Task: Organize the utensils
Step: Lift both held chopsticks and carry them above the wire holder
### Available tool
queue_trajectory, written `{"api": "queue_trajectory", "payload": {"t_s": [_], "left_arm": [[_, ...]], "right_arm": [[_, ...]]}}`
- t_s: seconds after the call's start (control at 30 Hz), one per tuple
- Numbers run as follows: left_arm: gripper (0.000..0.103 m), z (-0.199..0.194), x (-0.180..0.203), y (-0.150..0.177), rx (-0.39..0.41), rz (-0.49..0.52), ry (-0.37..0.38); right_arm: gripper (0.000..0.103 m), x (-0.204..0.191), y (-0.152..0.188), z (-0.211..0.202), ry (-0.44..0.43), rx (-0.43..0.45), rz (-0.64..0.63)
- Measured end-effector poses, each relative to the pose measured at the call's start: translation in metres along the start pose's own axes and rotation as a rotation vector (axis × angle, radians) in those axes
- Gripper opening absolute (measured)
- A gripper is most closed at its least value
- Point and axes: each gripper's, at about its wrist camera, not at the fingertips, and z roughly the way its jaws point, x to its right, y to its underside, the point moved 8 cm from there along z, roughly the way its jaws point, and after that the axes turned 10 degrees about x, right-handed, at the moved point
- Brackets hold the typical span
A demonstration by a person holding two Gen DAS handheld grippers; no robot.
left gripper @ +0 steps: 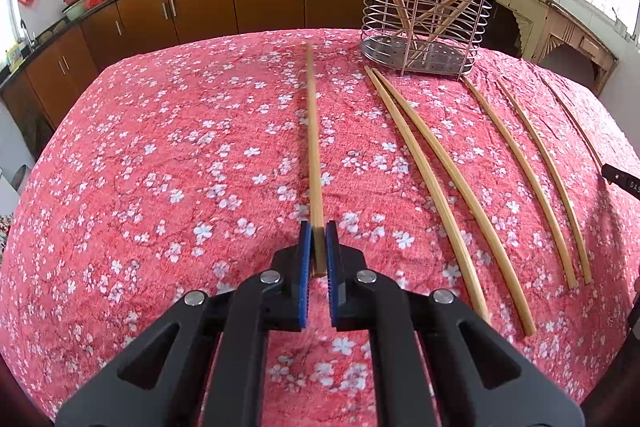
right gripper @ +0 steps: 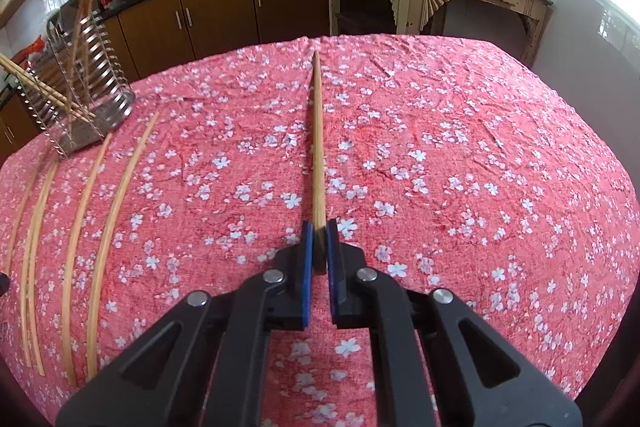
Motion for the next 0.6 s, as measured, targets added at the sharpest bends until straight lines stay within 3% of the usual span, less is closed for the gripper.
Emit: {"api": "queue_trajectory", "payload": {"t_s": [0.2, 0.6], "left_arm": [[0.007, -0.018, -0.018, -0.008, 0.071, -0.042, 0.001], [0.007, -0.103, -0.025, -0.068, 0.426, -0.039, -0.013]], "right_arm": [[0.008, 0.006, -0.018, -0.034, -0.003, 0.116, 0.004], [0.008, -0.003, -0.077, -0.105, -0.016, 0.388, -0.024]]}}
